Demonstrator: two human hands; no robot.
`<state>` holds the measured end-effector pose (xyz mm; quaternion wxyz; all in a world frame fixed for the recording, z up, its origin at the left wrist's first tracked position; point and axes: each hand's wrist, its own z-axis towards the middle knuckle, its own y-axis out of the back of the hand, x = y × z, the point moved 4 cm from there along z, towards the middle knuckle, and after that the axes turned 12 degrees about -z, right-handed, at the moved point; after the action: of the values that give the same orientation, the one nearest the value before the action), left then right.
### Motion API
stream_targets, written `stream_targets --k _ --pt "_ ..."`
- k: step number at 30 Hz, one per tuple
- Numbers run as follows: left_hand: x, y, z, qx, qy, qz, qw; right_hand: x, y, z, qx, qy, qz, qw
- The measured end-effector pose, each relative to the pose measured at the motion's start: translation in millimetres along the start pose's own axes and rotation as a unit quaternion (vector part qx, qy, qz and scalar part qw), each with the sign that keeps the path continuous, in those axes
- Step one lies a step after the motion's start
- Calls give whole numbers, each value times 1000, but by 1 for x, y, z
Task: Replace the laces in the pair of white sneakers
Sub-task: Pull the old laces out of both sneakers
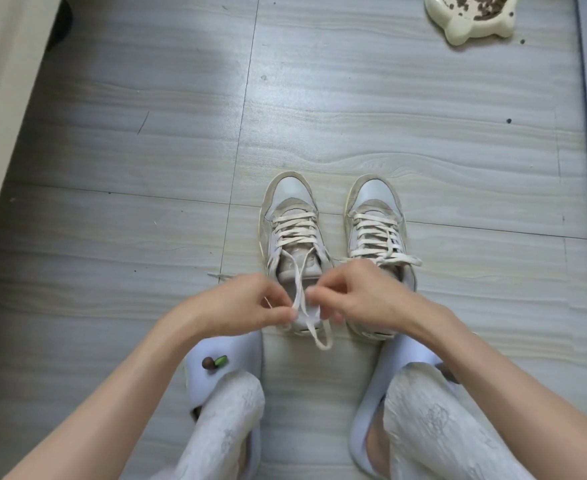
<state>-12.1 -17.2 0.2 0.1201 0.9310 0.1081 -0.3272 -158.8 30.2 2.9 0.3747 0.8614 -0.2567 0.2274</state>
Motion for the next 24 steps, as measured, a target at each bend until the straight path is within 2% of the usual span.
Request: stream_targets --k 1,2,4,5,6,9,11,13,16,20,22,24 --pt "2 5 2 -35 3 11 999 -2 5 1 -32 -4 21 999" --pt "6 14 8 -101 -6 12 995 -6 11 4 -87 -8 25 996" --pt "10 33 18 -259 -39 -9 965 -9 20 13 -197 -12 1 980" --pt "12 40 23 -311 -50 -17 949 -9 21 19 -219 -12 -25 975" --pt "14 44 30 -329 -54 -20 943 -9 18 26 -213 -10 -60 975" --pt "20 38 49 -288 -43 -40 956 -14 -2 43 -133 -3 -164 978" --pt "19 35 55 -273 -47 -49 959 -18 -11 45 -123 -2 -227 966" --pt "17 36 58 -255 -50 -10 966 -20 -15 45 -123 -3 -270 955" --pt "7 47 56 -240 -70 22 968 -17 -16 45 -115 -3 -307 945" --pt "-23 55 54 -251 -144 8 957 -15 -16 47 -103 -7 -315 944" --pt "-26 55 55 -270 -159 -35 949 -16 -17 46 -105 -7 -310 945" --pt "-11 56 53 -283 -148 -126 939 -20 -17 47 -105 -4 -307 946"
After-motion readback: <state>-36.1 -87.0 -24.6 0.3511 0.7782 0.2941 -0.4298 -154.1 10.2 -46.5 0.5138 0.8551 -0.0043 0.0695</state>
